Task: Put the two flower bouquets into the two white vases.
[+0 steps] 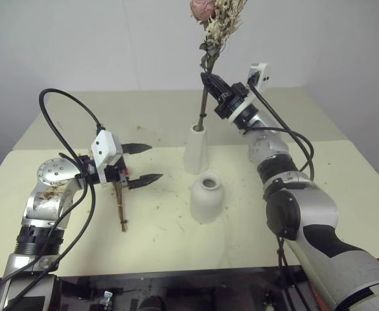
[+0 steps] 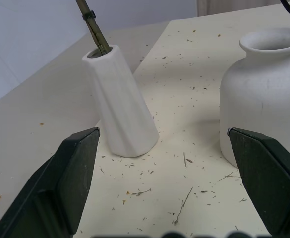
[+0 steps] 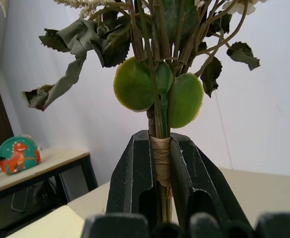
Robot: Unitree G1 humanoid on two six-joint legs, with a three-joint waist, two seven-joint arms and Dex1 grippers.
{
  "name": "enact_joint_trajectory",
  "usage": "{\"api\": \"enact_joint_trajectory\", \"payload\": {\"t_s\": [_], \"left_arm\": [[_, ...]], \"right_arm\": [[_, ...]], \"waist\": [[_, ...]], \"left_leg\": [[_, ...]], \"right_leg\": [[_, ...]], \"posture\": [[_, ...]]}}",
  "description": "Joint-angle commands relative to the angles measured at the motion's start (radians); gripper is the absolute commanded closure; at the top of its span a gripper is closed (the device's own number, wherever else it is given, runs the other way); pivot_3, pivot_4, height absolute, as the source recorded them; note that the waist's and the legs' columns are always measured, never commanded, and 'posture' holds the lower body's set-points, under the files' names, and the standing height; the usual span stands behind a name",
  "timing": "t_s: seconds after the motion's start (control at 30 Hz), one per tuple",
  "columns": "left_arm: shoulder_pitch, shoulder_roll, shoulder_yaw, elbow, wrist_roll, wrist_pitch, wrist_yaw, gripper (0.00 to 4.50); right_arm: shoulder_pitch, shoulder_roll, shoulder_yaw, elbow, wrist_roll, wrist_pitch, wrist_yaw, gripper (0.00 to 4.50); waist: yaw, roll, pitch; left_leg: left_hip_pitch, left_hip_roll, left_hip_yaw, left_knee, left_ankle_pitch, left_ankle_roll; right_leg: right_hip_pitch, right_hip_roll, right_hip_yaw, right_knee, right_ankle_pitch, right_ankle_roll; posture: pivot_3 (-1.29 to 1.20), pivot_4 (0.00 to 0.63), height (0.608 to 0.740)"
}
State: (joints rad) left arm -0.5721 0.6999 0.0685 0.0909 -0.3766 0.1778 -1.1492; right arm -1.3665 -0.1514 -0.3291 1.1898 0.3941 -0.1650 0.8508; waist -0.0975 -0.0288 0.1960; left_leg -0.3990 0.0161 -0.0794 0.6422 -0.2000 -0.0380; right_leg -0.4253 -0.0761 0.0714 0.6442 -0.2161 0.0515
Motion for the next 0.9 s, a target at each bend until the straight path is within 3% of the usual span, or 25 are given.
{"api": "enact_joint_trajectory", "payload": {"t_s": [0.03,0.9], "left_arm": [[0.012,0.015,0.031,-0.043,-0.018,-0.005,0.007,0.00],[0.036,0.043,0.046,-0.063,-0.025,0.008,0.026,0.00]], "right_arm": [[-0.010,0.003,-0.005,-0.014,-0.007,-0.041,0.004,4.28],[0.047,0.057,0.004,0.006,-0.050,-0.129,-0.002,4.28]], "waist": [[-0.001,0.000,0.000],[-0.002,0.000,0.000]], "left_leg": [[0.000,0.000,0.000,0.000,0.000,0.000],[0.000,0.000,0.000,0.000,0.000,0.000]], "right_leg": [[0.000,0.000,0.000,0.000,0.000,0.000],[0.000,0.000,0.000,0.000,0.000,0.000]], "posture": [[0.00,0.150,0.740],[0.00,0.150,0.740]]}}
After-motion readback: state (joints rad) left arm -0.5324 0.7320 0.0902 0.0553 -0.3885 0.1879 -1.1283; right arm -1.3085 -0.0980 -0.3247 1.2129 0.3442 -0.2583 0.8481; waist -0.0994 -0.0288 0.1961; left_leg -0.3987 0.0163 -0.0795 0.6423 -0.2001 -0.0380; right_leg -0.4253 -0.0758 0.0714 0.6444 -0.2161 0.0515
